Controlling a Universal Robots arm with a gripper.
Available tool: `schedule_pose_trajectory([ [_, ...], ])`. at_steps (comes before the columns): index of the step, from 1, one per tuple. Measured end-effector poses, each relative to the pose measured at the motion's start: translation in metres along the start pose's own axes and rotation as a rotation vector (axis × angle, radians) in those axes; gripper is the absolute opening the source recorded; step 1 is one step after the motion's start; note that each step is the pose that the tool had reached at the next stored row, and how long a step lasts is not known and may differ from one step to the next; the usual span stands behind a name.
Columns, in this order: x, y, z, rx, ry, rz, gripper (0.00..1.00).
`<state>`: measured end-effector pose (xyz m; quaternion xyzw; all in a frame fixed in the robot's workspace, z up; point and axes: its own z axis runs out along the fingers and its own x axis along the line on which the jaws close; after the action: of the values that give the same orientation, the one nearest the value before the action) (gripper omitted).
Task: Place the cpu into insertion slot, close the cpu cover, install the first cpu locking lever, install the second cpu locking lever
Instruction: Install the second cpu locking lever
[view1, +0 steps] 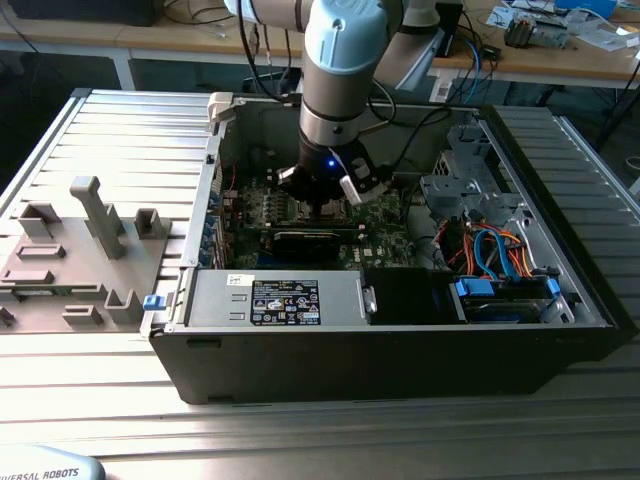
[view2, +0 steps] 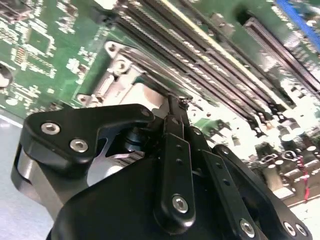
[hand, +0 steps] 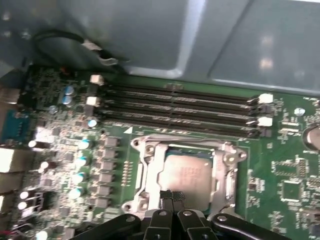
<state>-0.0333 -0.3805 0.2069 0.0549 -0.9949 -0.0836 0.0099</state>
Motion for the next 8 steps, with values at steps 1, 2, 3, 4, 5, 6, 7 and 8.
schedule_pose_trajectory([
  [1,-0.0034,0.0008,0.0001,0.0009,0.0034,0.001,0.11],
  [2,-0.0083,0.0020,0.0002,0.0019,0.0081,0.001,0.11],
  [3,-0.0110,0.0028,0.0003,0.0036,0.0099,0.002,0.11],
  [4,-0.0124,0.0034,0.0004,0.0097,0.0114,0.002,0.11],
  [5,-0.0134,0.0041,0.0006,0.0159,0.0122,0.002,0.11],
  [6,-0.0142,0.0059,0.0007,0.0227,0.0129,0.003,0.11],
  [7,-0.0150,0.0097,0.0007,0.0266,0.0134,0.003,0.11],
  [8,-0.0151,0.0114,-0.0001,0.0269,0.0134,0.003,0.11],
])
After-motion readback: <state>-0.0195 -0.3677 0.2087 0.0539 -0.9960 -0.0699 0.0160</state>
